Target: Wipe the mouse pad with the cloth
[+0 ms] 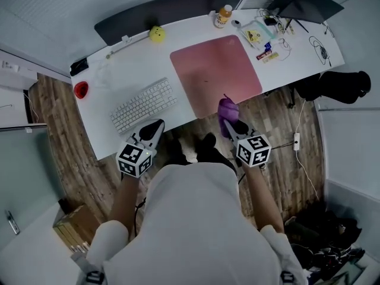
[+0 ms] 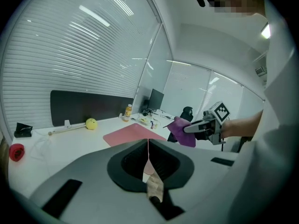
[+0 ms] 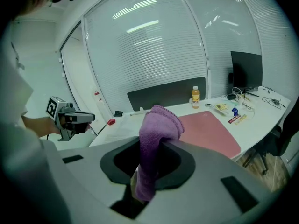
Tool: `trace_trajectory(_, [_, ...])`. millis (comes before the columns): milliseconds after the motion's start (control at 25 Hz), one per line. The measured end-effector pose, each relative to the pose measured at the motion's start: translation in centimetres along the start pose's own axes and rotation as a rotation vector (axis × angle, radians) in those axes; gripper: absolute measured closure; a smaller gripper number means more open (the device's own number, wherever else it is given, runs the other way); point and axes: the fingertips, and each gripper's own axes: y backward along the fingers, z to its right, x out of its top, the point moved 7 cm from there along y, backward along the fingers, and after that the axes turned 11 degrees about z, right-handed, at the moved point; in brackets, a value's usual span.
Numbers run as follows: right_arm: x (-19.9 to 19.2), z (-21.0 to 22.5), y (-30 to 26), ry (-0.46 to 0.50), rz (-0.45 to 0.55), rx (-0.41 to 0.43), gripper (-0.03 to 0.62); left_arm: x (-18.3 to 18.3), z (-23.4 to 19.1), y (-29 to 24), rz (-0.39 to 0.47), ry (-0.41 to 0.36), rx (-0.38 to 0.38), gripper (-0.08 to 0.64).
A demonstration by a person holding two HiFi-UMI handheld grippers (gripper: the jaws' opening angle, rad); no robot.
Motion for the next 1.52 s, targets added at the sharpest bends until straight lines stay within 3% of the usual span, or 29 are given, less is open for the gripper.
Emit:
trace_trajectory(520, [-1.2,2.6,-5.5,0.039,-0.172,0.269,0.508,-1.6,2.6,-2.6,0.021,0.069,0.211,0.538])
trace_trajectory(920, [-5.0,3.0,-9.7,0.089,-0.348,0.5,0.508,-4.2,5.7,-4.4,0.022,0.156,0.375,0.538])
trace_trajectory(1240, [-8.7,2.4,-13.1,0.099,-0.44,0.606,0.508,-6.2,7.4,-3.9,-0.002,0.204,0.496,0.538])
trace_trajectory(1520, [-12.3,2.0,-15.5,0.106,-0.491,0.642,0.508,-7.2,8.5,-3.4,-0.033,0.239,0.571,0.538])
